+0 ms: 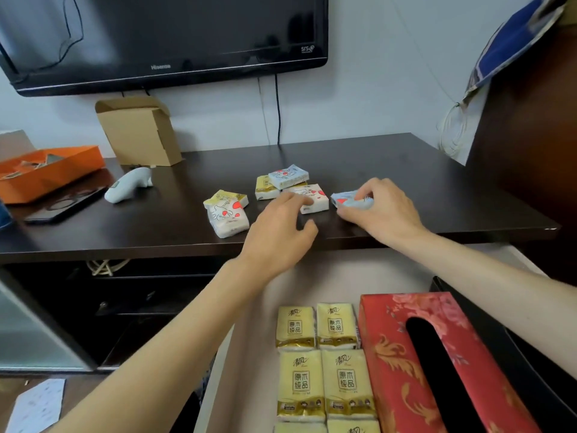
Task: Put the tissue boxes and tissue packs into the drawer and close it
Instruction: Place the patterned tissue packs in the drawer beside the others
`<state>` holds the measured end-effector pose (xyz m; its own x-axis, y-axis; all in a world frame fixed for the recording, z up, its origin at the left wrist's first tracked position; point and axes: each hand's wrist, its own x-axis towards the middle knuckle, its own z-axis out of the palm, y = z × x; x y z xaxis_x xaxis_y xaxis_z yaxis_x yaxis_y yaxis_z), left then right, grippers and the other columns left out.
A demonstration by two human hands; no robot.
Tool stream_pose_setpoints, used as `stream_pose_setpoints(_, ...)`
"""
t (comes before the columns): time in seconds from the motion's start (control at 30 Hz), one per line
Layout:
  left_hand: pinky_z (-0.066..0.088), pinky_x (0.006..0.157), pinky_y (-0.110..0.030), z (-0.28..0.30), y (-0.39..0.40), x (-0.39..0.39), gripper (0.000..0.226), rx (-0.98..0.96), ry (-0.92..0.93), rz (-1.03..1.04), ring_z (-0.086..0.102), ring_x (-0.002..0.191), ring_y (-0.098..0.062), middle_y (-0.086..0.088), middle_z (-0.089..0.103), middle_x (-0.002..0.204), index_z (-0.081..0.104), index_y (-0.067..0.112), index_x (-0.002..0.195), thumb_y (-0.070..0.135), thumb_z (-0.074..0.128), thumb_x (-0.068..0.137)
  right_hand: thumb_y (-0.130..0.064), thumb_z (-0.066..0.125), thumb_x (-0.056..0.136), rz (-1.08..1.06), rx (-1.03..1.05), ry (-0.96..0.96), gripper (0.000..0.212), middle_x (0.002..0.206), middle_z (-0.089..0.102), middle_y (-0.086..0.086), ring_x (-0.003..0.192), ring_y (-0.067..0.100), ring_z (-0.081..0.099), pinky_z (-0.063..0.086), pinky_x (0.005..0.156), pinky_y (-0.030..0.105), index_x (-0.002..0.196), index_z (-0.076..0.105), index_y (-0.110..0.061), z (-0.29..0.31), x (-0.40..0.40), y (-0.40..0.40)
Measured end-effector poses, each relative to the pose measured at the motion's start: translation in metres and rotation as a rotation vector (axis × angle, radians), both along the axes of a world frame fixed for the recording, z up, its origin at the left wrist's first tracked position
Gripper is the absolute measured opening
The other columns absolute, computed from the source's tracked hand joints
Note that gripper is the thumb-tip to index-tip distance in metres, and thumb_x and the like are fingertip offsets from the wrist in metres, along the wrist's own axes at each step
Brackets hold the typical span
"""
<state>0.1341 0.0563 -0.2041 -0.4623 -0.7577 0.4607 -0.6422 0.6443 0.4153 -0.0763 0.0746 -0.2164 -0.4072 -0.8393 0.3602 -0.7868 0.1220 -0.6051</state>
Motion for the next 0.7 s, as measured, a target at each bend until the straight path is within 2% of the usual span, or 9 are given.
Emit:
stream_pose_setpoints(0.1, 0.042, 0.104, -0.042, 0.010, -0.023, -0.028, 0.055, 0.008, -0.127, -0.006, 0.042, 0.136, -0.021, -0.001, 0.046, 0.149, 0.049, 0.019, 0.143, 0.027, 0.056, 0.089, -0.062, 0.078, 0.074, 0.052, -0.024, 0.088, 0.050, 0.115, 0.053, -0.003, 0.118, 0.020, 0.048, 0.041, 0.073, 0.037, 0.102, 0.059, -0.025, -0.010, -0.002, 0.007)
stream_pose_setpoints(0.17, 0.039, 0.110, -0.045, 0.012, -0.037, -0.036, 0.057, 0.052, -0.250, 0.012, 0.035, 0.141, -0.025, -0.005, 0.041, 0.154, 0.047, 0.014, 0.145, 0.026, 0.057, 0.089, -0.066, 0.074, 0.076, 0.066, -0.049, 0.172, 0.052, 0.117, 0.049, -0.004, 0.120, 0.018, 0.043, 0.039, 0.074, 0.035, 0.103, 0.057, -0.025, -0.012, 0.000, 0.007)
stream_pose_setpoints(0.23, 0.046, 0.101, -0.046, 0.011, -0.045, -0.037, 0.047, 0.053, -0.336, 0.036, 0.045, 0.131, -0.026, -0.006, 0.050, 0.144, 0.056, 0.014, 0.135, 0.027, 0.057, 0.089, -0.065, 0.068, 0.079, 0.084, -0.035, 0.175, 0.048, 0.125, 0.049, -0.006, 0.124, 0.018, 0.044, 0.039, 0.077, 0.035, 0.104, 0.054, -0.027, -0.012, 0.001, 0.004)
stream_pose_setpoints(0.33, 0.049, 0.081, -0.038, 0.011, -0.047, -0.030, 0.029, -0.018, -0.309, 0.045, 0.054, 0.115, -0.023, -0.003, 0.058, 0.125, 0.066, 0.020, 0.113, 0.030, 0.059, 0.087, -0.052, 0.065, 0.081, 0.153, 0.003, 0.109, 0.040, 0.147, 0.047, -0.013, 0.140, 0.015, 0.041, 0.036, 0.088, 0.034, 0.113, 0.056, -0.031, -0.014, -0.003, 0.003)
stream_pose_setpoints(0.43, 0.048, 0.090, -0.042, 0.016, -0.046, -0.019, 0.019, 0.032, -0.307, 0.018, 0.049, 0.118, -0.022, -0.002, 0.056, 0.124, 0.067, 0.026, 0.100, 0.031, 0.067, 0.081, -0.044, 0.062, 0.083, 0.240, 0.040, 0.099, 0.047, 0.161, 0.040, -0.017, 0.152, 0.009, 0.029, 0.032, 0.102, 0.037, 0.128, 0.055, -0.032, -0.015, -0.008, 0.006)
stream_pose_setpoints(0.5, 0.047, 0.084, -0.038, 0.022, -0.045, -0.015, 0.017, 0.113, -0.316, -0.006, 0.050, 0.111, -0.022, -0.003, 0.058, 0.122, 0.063, 0.029, 0.093, 0.029, 0.072, 0.079, -0.042, 0.061, 0.083, 0.266, 0.077, 0.078, 0.050, 0.161, 0.040, -0.020, 0.151, 0.013, 0.035, 0.033, 0.099, 0.037, 0.131, 0.052, -0.036, -0.012, -0.008, 0.010)
stream_pose_setpoints(0.6, 0.036, 0.061, -0.024, 0.033, -0.040, -0.016, 0.017, 0.206, -0.342, -0.030, 0.052, 0.090, -0.017, 0.002, 0.059, 0.102, 0.060, 0.029, 0.090, 0.030, 0.075, 0.081, -0.039, 0.058, 0.080, 0.296, 0.152, 0.032, 0.038, 0.156, 0.045, -0.019, 0.136, 0.024, 0.051, 0.040, 0.095, 0.040, 0.117, 0.051, -0.043, -0.008, -0.009, 0.014)
stream_pose_setpoints(0.7, 0.031, 0.058, -0.021, 0.042, -0.028, -0.011, 0.019, 0.177, -0.385, -0.071, 0.049, 0.080, -0.011, 0.014, 0.052, 0.084, 0.063, 0.027, 0.088, 0.033, 0.078, 0.079, -0.033, 0.058, 0.079, 0.284, 0.162, -0.025, 0.036, 0.144, 0.049, -0.010, 0.124, 0.029, 0.055, 0.043, 0.092, 0.045, 0.113, 0.053, -0.044, -0.004, -0.008, 0.016)
